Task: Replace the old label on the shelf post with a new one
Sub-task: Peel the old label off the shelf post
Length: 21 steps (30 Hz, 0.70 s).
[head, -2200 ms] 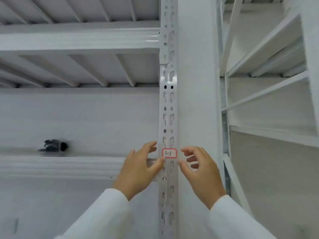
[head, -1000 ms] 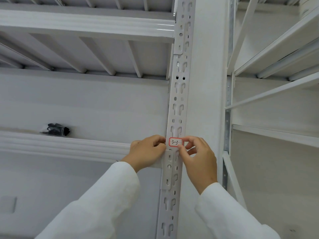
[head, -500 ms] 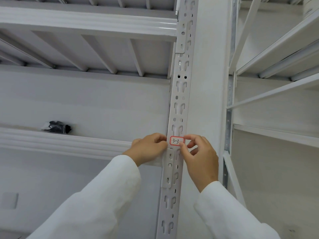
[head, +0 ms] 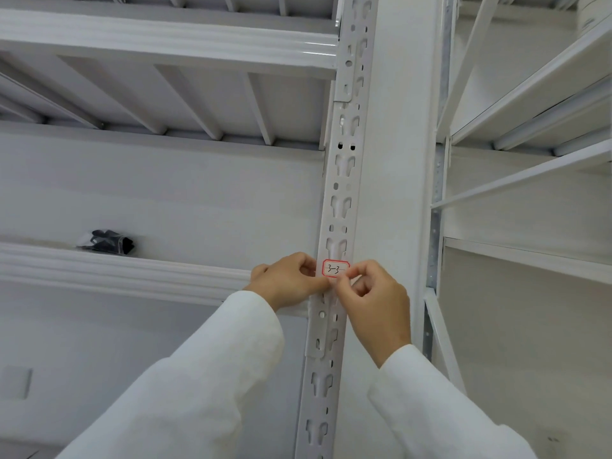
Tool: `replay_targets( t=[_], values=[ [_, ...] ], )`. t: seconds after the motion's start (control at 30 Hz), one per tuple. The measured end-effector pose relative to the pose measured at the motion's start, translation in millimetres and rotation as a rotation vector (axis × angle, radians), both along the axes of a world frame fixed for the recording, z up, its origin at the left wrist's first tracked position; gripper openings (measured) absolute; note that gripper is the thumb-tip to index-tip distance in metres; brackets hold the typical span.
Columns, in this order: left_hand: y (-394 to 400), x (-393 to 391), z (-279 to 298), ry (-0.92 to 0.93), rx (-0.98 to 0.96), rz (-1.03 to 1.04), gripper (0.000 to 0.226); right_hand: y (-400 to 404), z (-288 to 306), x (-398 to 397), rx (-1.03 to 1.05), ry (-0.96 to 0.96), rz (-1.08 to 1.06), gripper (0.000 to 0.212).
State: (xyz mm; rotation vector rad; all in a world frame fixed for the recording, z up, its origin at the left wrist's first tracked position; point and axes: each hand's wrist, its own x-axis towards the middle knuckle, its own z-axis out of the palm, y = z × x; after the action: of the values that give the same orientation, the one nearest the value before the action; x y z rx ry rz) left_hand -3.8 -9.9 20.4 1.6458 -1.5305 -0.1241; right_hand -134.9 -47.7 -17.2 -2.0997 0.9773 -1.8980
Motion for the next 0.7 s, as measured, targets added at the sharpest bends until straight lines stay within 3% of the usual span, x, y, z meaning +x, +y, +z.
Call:
replay_targets(
  t=[0.3, 0.57, 0.7],
  values=[
    [2, 1, -1, 0.03, 0.004, -0.027, 0.043, -5, 1, -3, -0.088, 0.083, -0.095, 0.01],
    [1, 1, -1, 0.012, -0.003, -0.025, 0.041, -6, 7, -8, -0.005, 0.118, 0.013, 0.004],
    [-1, 3, -1, -0.002, 0.004, -0.02, 0.04, -6, 9, -13, -0.069, 0.124, 0.002, 0.01]
  ],
)
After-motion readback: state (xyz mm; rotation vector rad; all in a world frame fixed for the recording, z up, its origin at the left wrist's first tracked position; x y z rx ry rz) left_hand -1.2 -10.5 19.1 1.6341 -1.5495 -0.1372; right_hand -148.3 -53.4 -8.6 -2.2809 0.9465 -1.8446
